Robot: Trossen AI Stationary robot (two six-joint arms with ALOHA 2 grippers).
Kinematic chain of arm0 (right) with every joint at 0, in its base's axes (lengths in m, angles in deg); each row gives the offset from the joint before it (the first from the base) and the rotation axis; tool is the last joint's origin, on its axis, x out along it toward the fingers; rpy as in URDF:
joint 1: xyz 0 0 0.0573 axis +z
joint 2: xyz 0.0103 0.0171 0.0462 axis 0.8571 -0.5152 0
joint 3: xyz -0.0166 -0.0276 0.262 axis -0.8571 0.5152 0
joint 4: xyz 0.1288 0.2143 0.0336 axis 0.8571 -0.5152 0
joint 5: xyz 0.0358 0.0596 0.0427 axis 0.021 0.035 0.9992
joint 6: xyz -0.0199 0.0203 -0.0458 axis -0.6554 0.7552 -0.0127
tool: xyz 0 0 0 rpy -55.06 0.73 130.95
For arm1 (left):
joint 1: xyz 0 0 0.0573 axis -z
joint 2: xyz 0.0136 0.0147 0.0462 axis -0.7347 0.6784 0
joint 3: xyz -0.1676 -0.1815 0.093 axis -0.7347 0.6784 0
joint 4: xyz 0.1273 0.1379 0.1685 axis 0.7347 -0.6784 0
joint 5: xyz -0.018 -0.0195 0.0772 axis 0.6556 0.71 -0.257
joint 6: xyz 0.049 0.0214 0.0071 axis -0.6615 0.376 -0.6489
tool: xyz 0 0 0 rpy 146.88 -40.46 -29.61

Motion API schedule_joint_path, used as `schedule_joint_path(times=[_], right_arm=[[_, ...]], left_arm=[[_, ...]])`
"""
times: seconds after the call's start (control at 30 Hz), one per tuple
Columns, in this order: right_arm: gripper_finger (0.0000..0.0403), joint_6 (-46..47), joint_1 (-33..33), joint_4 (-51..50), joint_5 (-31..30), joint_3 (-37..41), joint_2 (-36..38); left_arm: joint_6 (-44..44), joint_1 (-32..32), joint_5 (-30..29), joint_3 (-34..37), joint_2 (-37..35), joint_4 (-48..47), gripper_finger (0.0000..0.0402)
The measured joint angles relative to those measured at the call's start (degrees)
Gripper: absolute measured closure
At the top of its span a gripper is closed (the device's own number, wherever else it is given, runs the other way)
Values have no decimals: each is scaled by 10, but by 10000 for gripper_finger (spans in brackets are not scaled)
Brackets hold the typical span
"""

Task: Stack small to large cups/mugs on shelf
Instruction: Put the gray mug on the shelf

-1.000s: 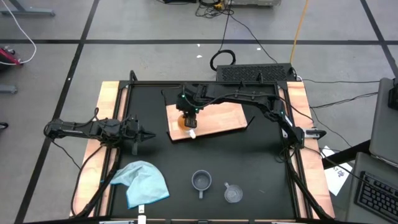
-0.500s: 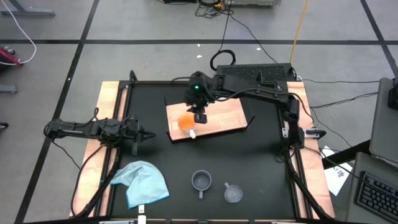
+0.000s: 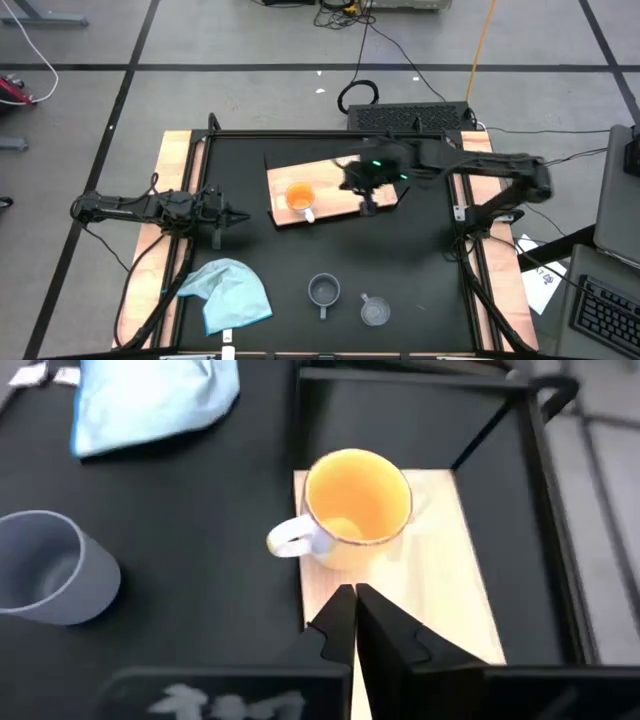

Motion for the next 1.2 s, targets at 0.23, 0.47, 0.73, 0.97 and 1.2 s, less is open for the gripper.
schedule_joint_path(times=[0.23, 0.47, 0.73, 0.97, 1.2], right_arm=[[402, 35, 48, 141, -26, 192, 164], [403, 56, 84, 154, -76, 307, 286], [403, 76, 83, 159, -90, 411, 411], [403, 83, 84, 211, -87, 511, 486], [403, 83, 84, 232, -86, 579, 539]], left_arm=[[-2, 0, 0, 0, 0, 1, 380], [-17, 0, -6, 0, 0, 1, 380], [-22, 0, -11, 0, 0, 1, 380], [-28, 0, -11, 0, 0, -1, 380], [-37, 0, -11, 0, 0, -1, 380]])
